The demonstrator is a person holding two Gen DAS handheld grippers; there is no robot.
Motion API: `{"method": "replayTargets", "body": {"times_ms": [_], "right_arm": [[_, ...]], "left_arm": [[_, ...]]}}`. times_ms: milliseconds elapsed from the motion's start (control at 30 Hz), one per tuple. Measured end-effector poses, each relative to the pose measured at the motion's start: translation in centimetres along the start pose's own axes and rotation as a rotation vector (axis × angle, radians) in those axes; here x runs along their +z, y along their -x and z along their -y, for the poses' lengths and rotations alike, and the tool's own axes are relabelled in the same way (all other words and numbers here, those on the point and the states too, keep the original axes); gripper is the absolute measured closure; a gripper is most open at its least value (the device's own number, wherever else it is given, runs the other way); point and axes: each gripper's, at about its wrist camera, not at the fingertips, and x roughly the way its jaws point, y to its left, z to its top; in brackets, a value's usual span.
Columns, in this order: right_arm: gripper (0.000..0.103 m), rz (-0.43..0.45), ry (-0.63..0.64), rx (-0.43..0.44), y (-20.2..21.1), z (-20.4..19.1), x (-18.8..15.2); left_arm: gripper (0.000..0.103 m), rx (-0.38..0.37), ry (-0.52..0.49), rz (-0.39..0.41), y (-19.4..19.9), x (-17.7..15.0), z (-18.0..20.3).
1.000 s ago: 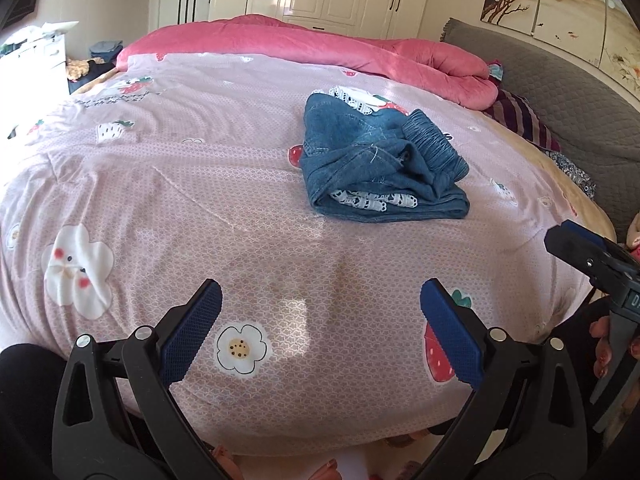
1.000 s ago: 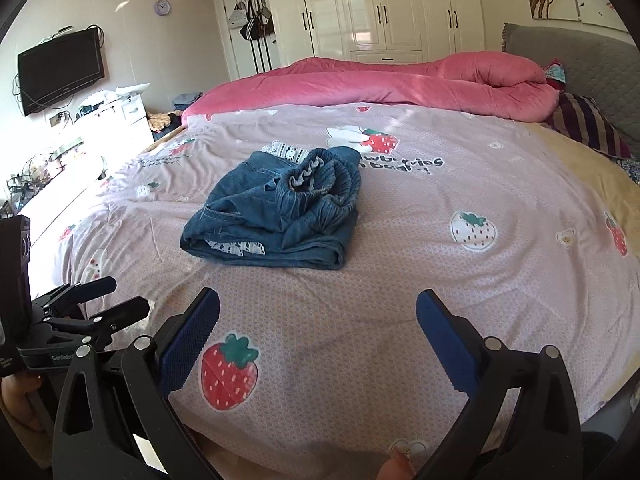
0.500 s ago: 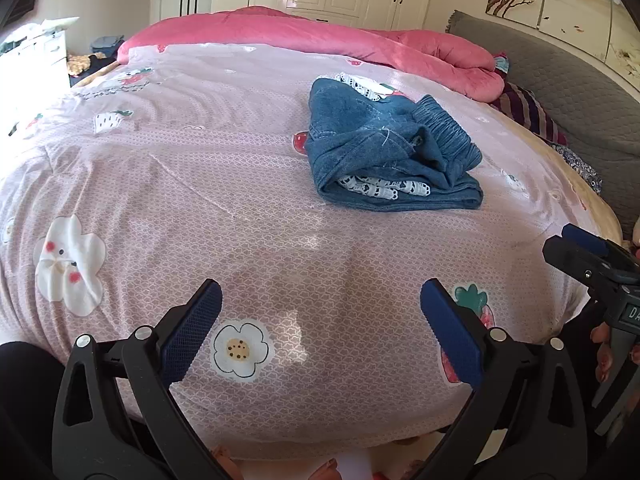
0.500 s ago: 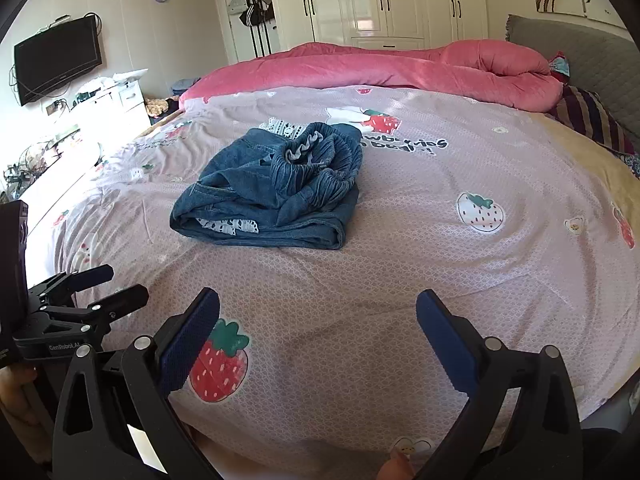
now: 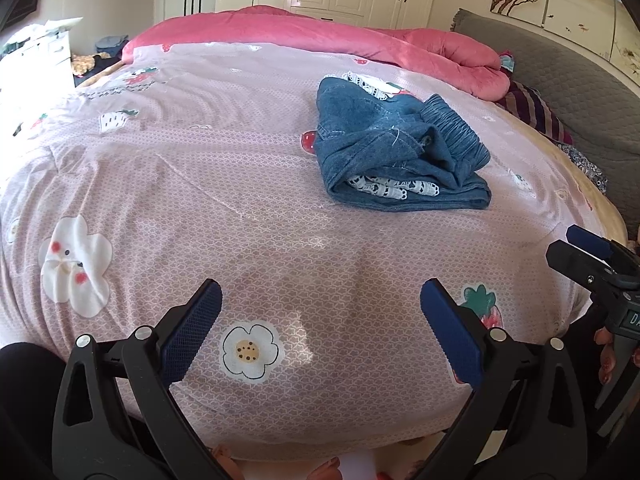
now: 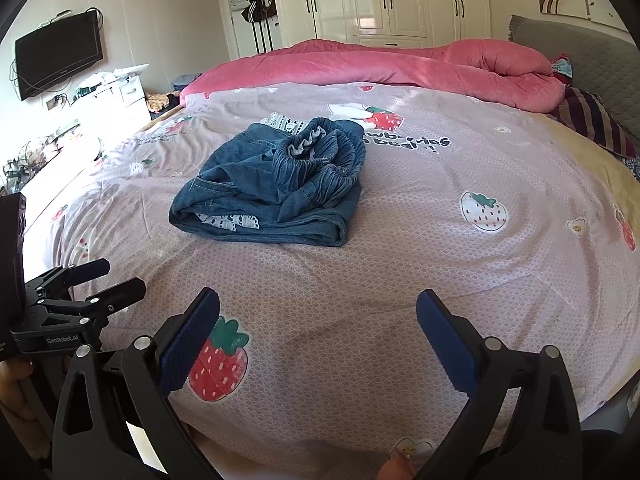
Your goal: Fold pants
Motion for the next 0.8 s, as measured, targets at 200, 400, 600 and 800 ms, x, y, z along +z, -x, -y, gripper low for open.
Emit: {"method": "replayTargets", "body": {"times_ms": [200,400,600,800], "right_arm": [[0.005,-0.001,-0.003,0.001,-0.09,0.09,0.02],[0.005,-0.003,0.001,-0.004,-0.12,0.03,0.04],[0.005,-0.005,-0.003,-0.006,-0.21,0.06,0.00],[0.005,-0.008,-0.010,-0.008,-0.27,0.17,-0.04]], "left_arm": [[0.010,0.006,-0.004,-0.002,0.01,-0.01,0.07],[0.010,0.000,-0.010,-0.002,0.14,-0.04,0.34],[0.010,0.003,-0.003,-0.003,0.20,0.03,0.25],[0.010,0.008,-0.025,0.011,0.50,0.15,0.52]]}}
